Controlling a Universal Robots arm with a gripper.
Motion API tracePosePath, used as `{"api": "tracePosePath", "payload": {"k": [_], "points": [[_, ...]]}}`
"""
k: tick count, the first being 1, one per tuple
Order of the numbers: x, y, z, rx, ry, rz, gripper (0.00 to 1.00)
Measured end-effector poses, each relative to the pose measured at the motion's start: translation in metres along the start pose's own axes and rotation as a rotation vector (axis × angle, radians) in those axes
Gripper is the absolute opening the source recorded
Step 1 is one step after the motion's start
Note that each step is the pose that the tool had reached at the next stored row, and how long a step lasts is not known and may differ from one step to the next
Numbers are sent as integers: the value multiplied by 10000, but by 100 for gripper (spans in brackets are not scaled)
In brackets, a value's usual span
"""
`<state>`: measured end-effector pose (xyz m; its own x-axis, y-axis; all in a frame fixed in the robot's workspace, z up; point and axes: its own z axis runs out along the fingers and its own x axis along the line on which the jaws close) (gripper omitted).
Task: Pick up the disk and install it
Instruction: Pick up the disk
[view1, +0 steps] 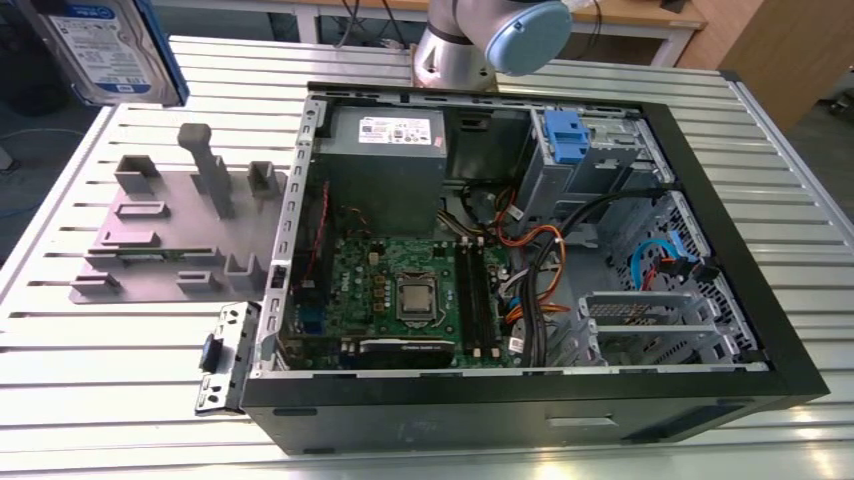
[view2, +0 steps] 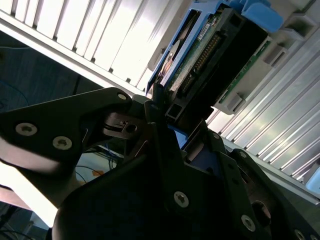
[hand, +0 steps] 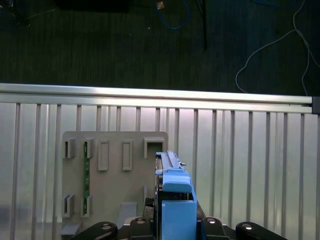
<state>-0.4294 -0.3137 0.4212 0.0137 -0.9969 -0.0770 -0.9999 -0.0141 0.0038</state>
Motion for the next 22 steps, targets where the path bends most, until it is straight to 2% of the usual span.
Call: {"api": "tracePosePath", "payload": {"k": [22], "points": [[-3, 0, -46, 0, 0, 0, 36]]}}
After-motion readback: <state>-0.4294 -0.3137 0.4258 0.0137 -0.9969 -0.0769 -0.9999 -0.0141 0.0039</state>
